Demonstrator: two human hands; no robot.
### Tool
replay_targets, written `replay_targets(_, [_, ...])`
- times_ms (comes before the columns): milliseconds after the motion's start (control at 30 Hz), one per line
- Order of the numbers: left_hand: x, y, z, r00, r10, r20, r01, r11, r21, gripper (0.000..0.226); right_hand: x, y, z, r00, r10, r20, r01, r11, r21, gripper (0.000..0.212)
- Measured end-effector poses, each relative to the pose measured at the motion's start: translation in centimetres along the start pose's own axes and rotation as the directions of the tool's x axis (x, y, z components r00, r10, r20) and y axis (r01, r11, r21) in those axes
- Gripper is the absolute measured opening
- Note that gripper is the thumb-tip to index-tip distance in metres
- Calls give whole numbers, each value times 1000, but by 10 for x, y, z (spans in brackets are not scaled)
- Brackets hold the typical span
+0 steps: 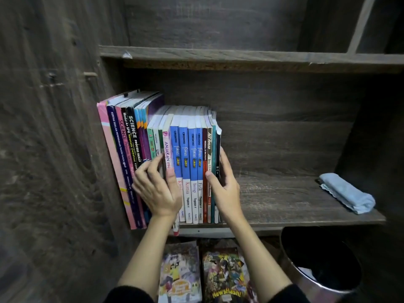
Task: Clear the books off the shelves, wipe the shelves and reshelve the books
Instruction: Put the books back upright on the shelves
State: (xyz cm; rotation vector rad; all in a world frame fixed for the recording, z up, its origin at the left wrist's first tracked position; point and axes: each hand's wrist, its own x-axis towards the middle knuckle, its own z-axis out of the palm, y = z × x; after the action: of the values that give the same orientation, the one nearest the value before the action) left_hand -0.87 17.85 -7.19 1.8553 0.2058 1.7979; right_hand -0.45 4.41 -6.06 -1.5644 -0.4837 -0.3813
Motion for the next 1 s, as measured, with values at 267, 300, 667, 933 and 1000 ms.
replay_targets(267, [-18, -7, -21, 985, 46, 164, -38, 998, -54, 43, 2, 17, -8, 983, 160, 95, -172, 976, 134, 55])
replay_targets(300, [-22, -7, -23, 983, 35, 179, -23, 997, -68, 41, 2, 19, -10, 976, 183, 119, -201, 966, 160, 57])
replay_targets(667, [-36, -6, -39, 953, -68, 296, 110, 986, -126, 37, -10, 34, -34, 840, 422, 343, -496, 853, 165, 95])
replay_targets(933, [-24, 2, -41, 904, -251, 346, 315, 938, -145, 26, -12, 34, -33, 834, 447, 323, -518, 836, 181, 92])
replay_targets(1000, [-23, 2, -40, 904, -267, 334, 328, 934, -140, 23, -12, 35, -33, 834, 448, 323, -519, 835, 182, 92])
